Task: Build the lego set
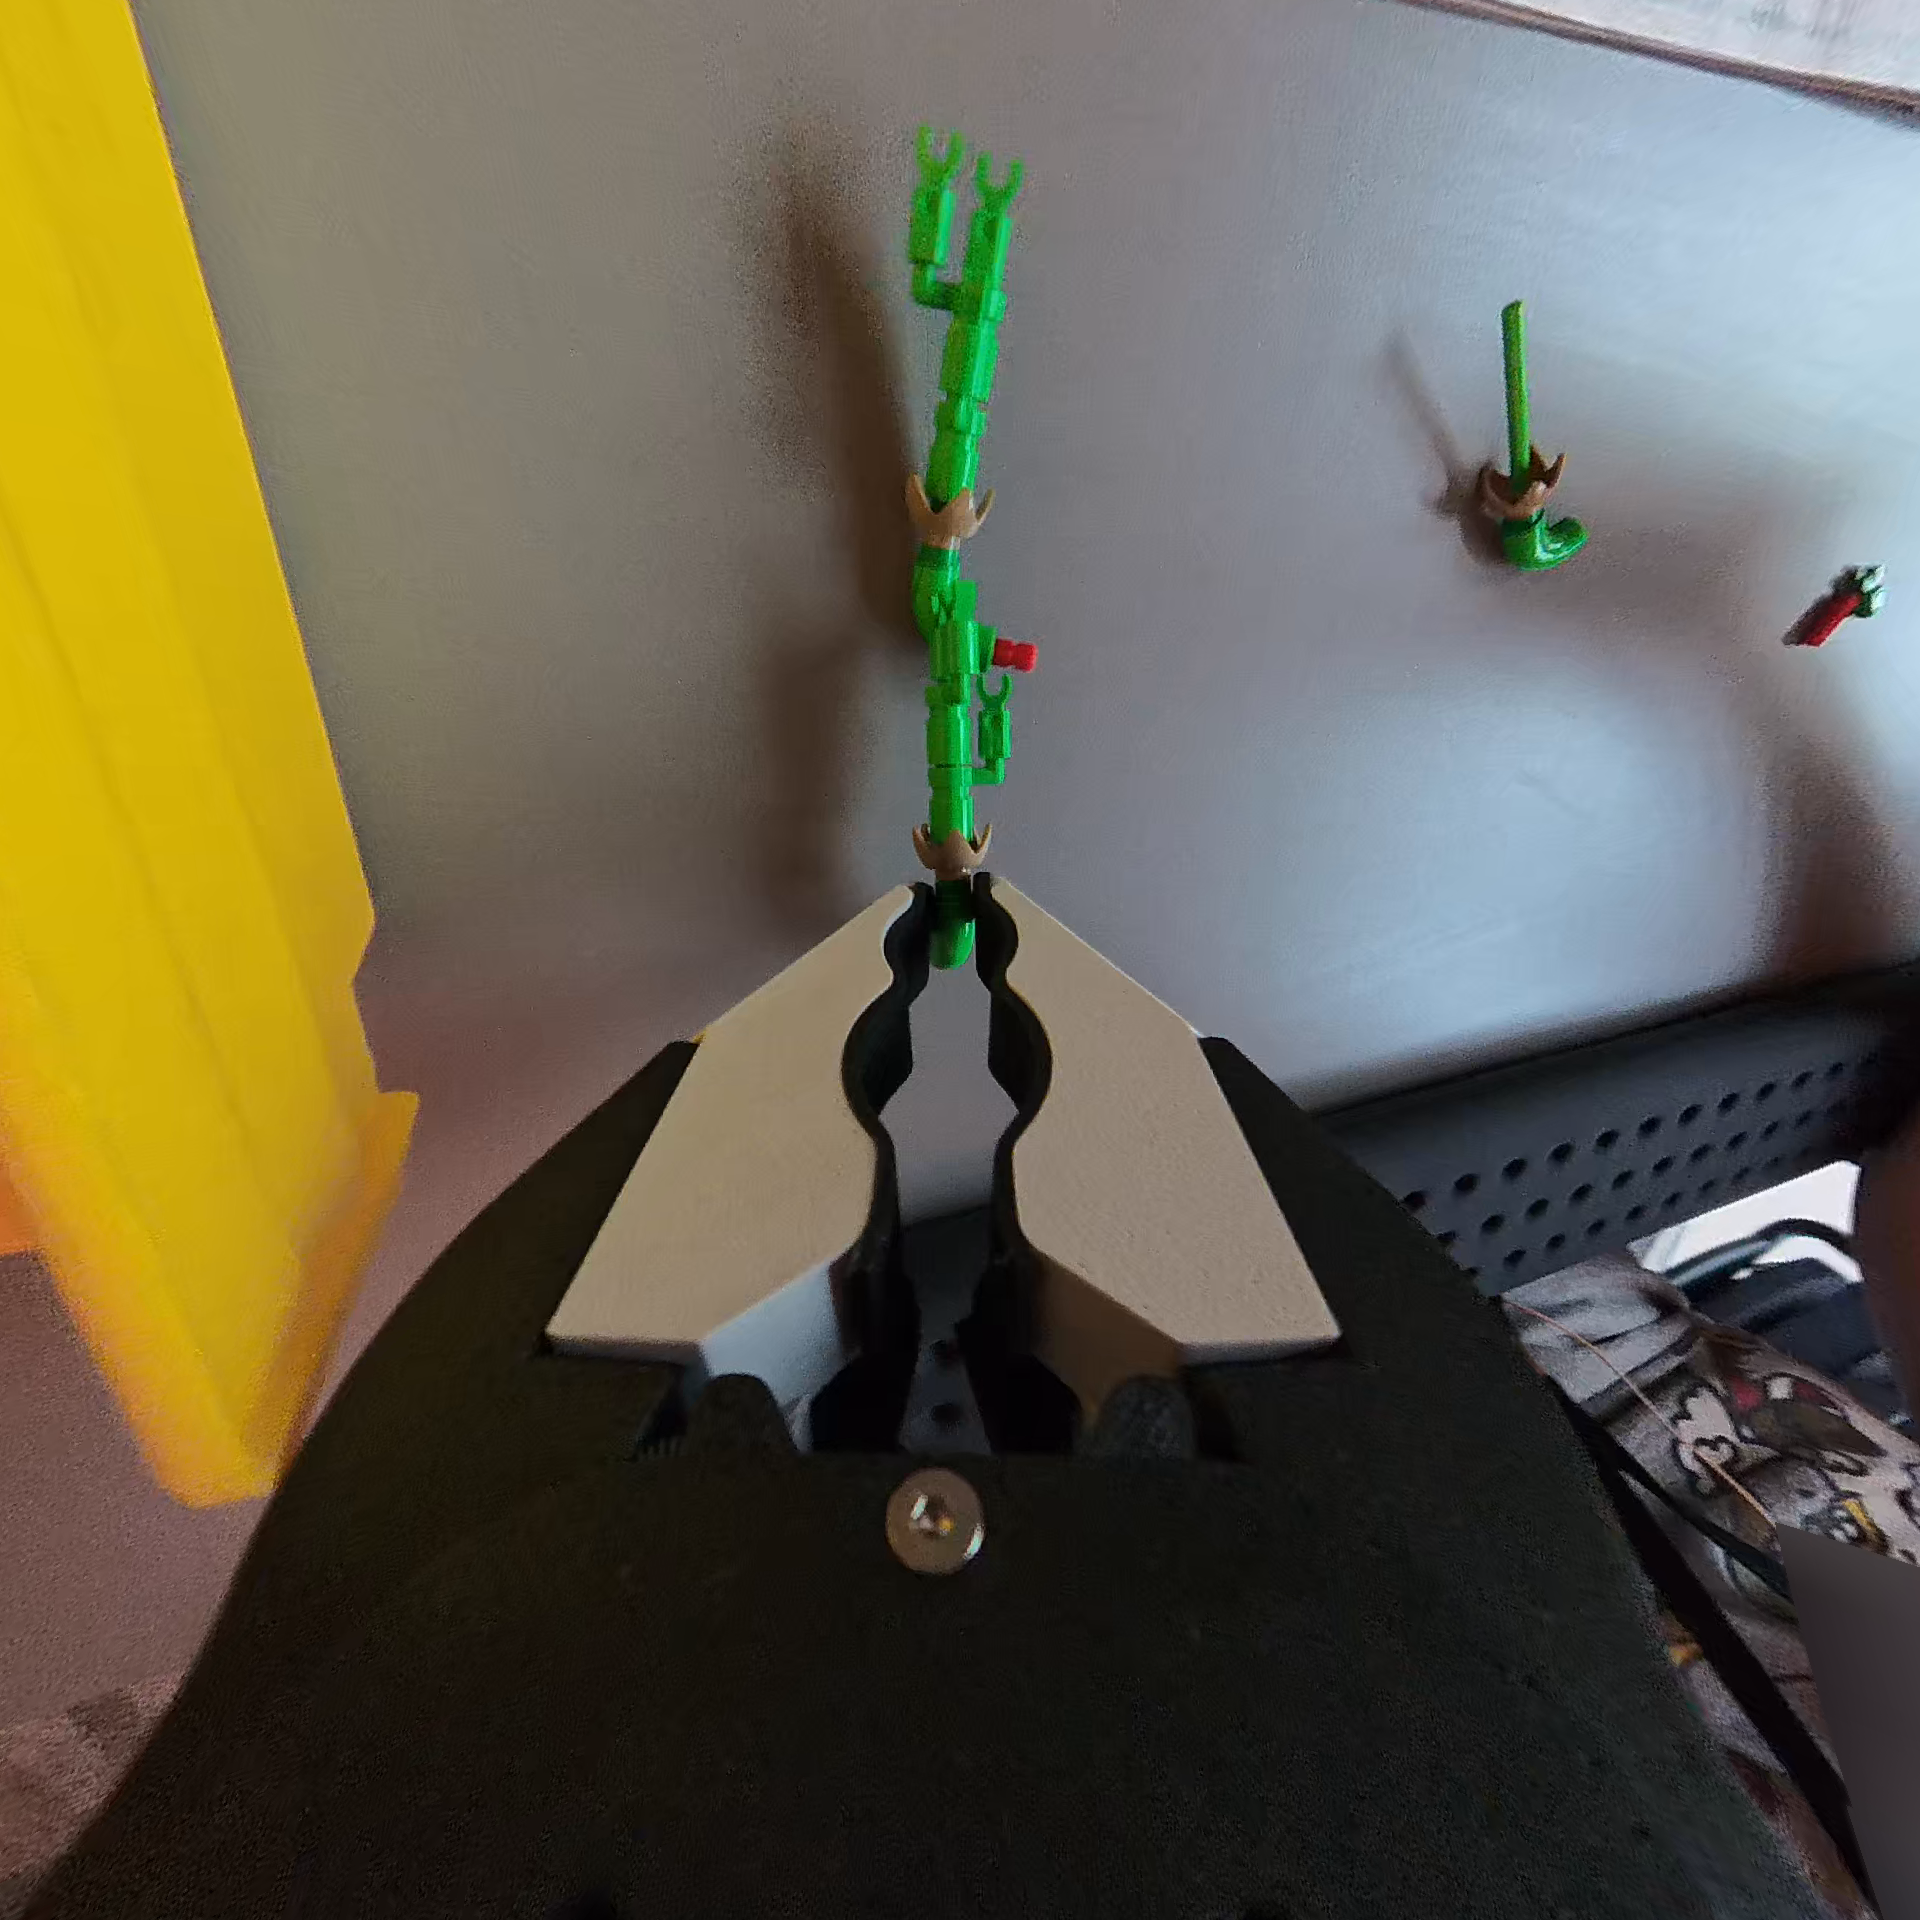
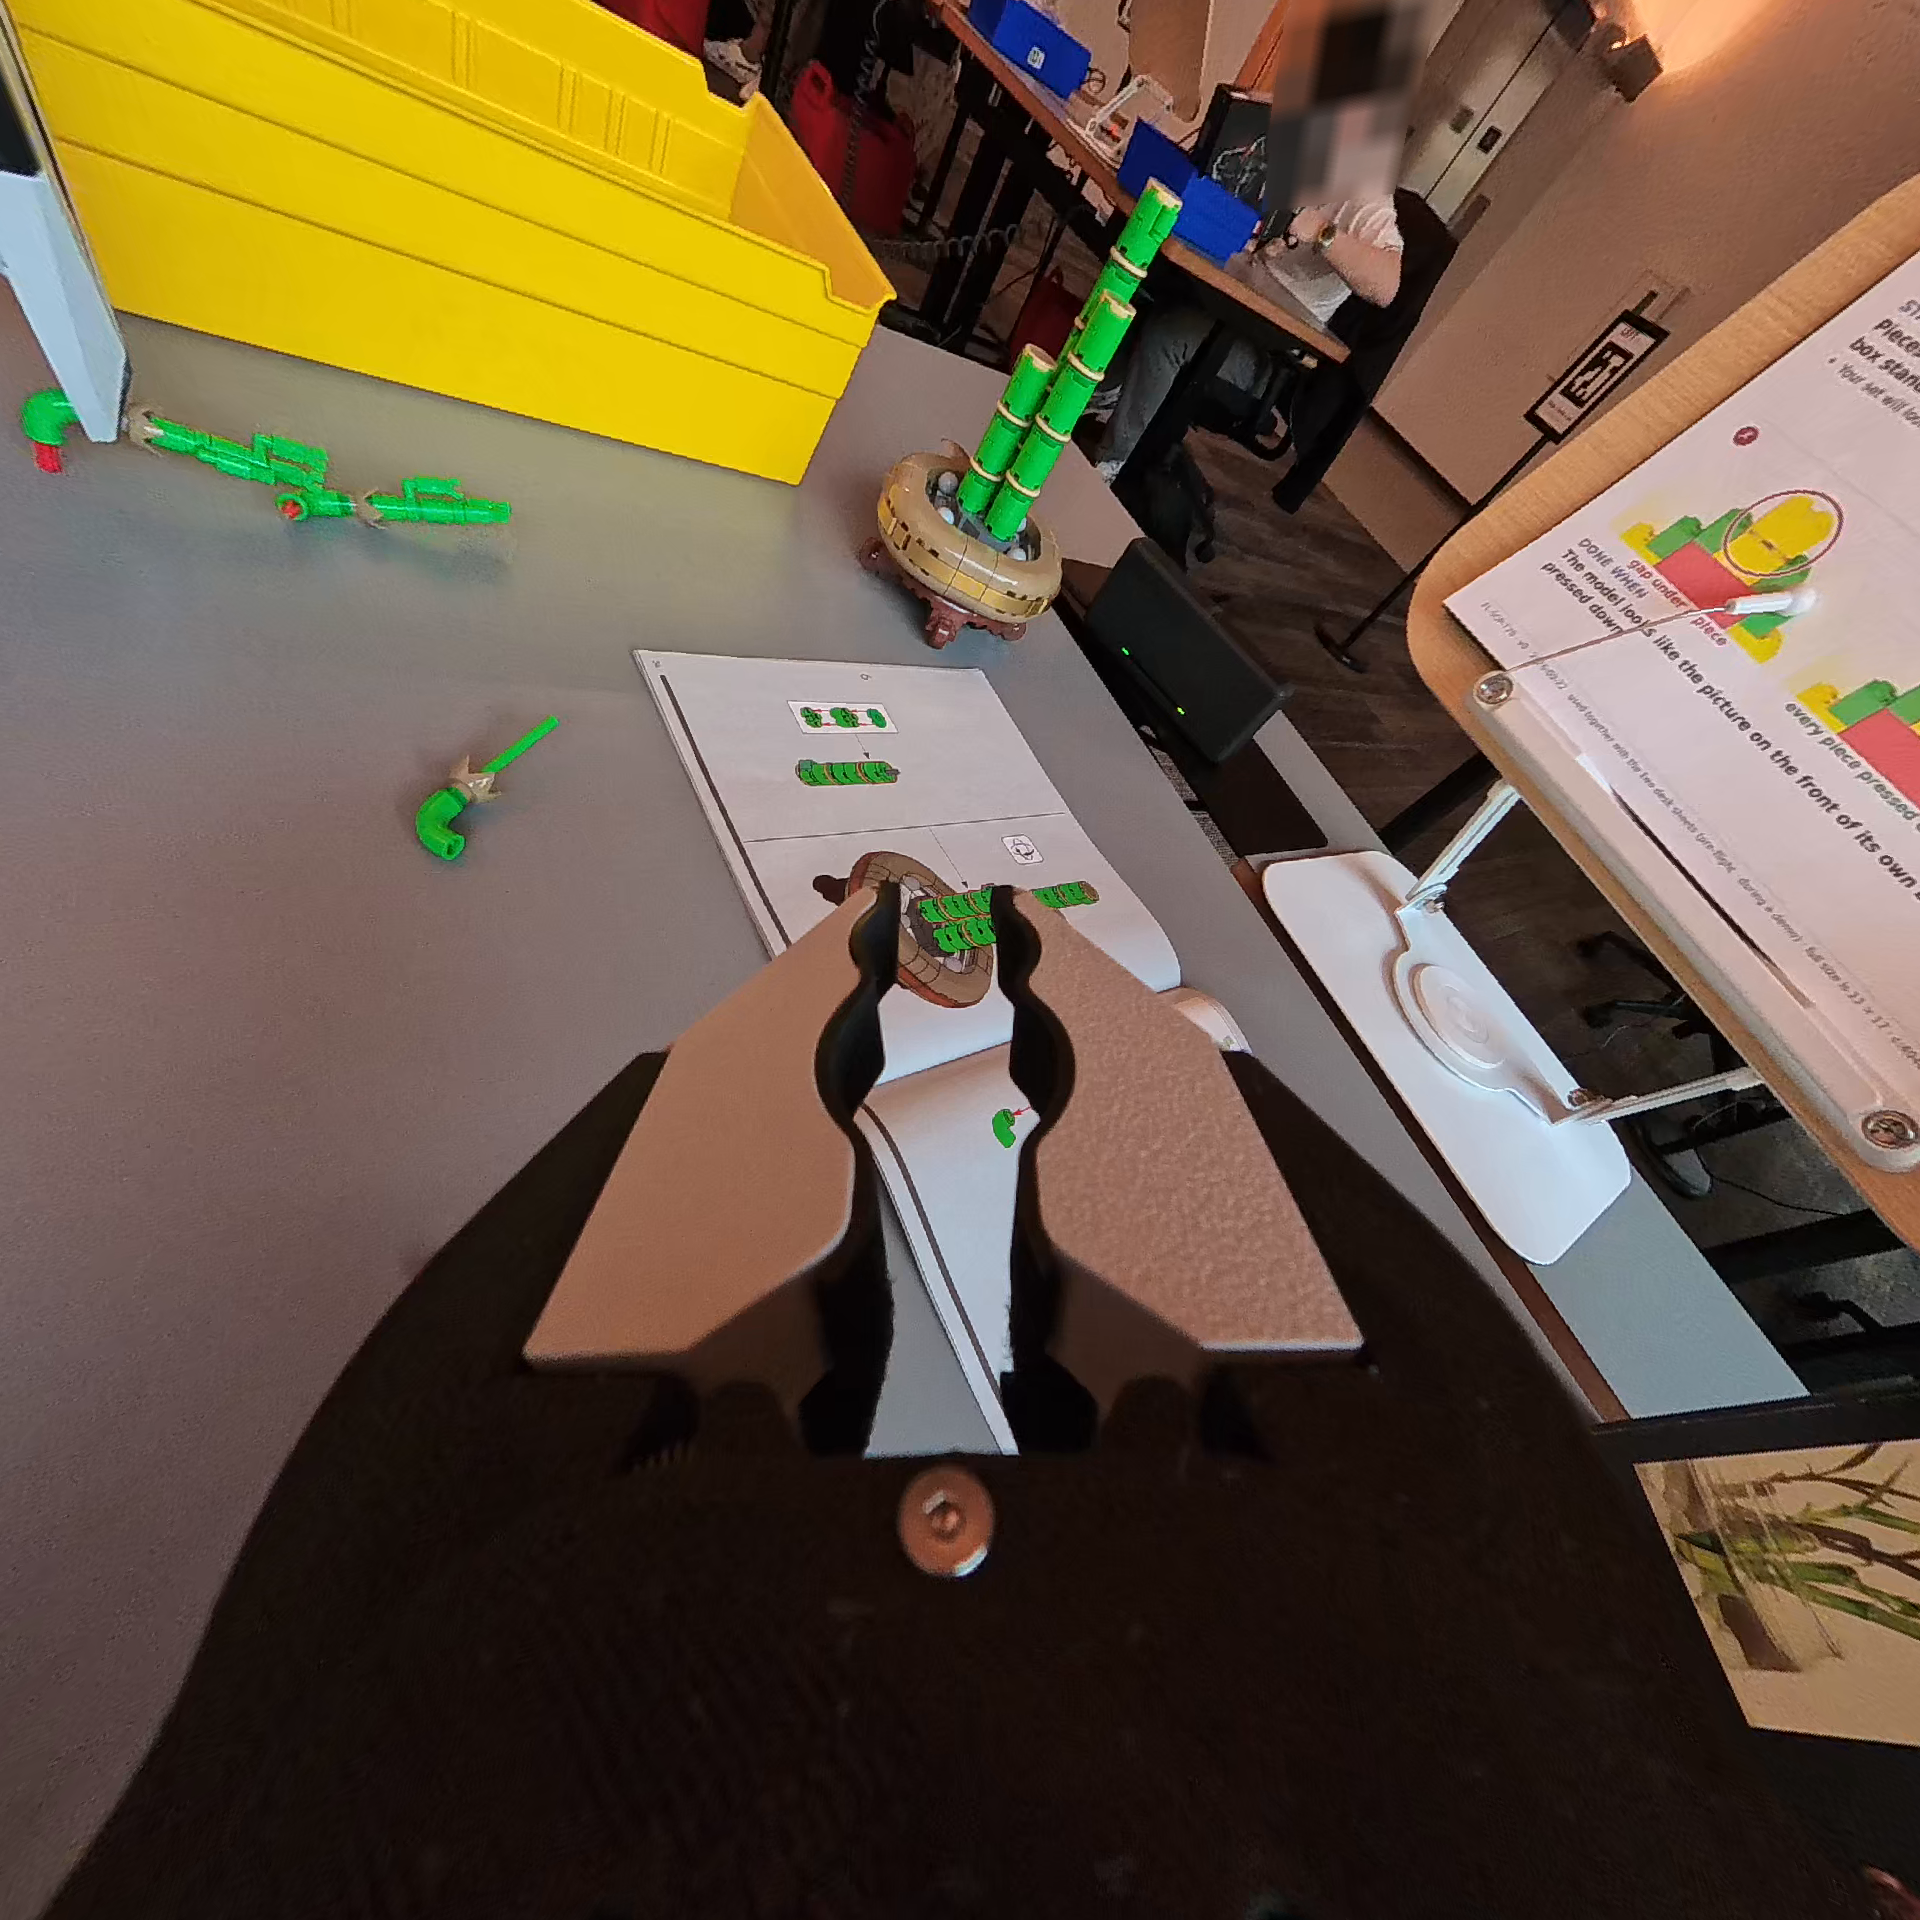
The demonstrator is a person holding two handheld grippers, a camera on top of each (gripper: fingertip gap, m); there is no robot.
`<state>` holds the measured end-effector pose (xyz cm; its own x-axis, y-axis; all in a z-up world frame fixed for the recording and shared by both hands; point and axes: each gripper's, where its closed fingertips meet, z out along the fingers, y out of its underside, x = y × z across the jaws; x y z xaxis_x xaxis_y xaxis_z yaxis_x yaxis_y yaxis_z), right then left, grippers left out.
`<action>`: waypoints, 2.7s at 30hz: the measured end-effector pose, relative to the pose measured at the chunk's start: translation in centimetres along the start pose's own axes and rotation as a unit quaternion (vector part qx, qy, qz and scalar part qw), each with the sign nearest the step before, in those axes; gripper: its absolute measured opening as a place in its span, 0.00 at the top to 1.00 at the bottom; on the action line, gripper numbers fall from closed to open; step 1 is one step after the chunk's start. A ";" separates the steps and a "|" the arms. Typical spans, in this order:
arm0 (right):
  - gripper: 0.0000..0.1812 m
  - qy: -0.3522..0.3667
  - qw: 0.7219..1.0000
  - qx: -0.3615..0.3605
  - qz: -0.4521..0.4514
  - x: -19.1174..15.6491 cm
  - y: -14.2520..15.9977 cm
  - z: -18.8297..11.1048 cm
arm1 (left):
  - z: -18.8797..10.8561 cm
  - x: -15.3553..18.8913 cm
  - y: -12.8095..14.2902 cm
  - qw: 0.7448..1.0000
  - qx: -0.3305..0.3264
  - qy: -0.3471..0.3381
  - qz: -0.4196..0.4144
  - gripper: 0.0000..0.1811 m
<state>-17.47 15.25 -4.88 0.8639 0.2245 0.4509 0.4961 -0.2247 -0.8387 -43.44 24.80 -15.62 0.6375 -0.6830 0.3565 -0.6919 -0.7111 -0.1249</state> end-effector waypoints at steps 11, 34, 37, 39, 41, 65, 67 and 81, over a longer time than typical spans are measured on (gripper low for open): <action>0.91 -0.011 1.000 -0.011 -0.027 -0.9 0.0 0.3 | 0.4 -0.5 0.3 0.999 -0.013 0.026 -0.037 0.91; 0.83 -0.003 0.997 0.029 0.071 6.3 2.0 -6.1 | -9.4 16.4 -6.4 0.815 0.472 0.100 0.322 0.93; 0.83 -0.040 0.995 0.019 0.087 6.4 3.1 -7.8 | -3.7 16.9 -6.0 0.873 0.368 0.099 0.303 0.93; 0.83 -0.048 0.995 0.009 0.093 6.5 3.8 -8.3 | -1.4 15.4 -6.0 0.911 0.311 0.065 0.264 0.92; 0.83 -0.053 0.994 0.004 0.092 6.5 4.4 -8.3 | 0.5 13.1 -5.7 0.942 0.259 0.024 0.212 0.87; 0.84 -0.037 0.993 0.027 0.107 8.0 4.4 -9.5 | 6.8 13.1 -5.8 0.938 0.192 -0.108 0.266 0.80; 0.83 -0.037 0.991 0.034 0.123 8.4 4.5 -9.8 | 6.9 13.5 -5.8 0.934 0.195 -0.110 0.278 0.82; 0.84 -0.025 0.990 -0.037 0.132 8.9 7.5 -9.5 | 8.3 19.4 -2.8 0.911 0.181 -0.061 0.365 0.82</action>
<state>-5.23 6.54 -4.25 0.9600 0.1950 0.2008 0.2595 -0.3510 -0.8997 -26.35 12.19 -16.06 0.1013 -0.9938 -0.0467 -0.8040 -0.0541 -0.5922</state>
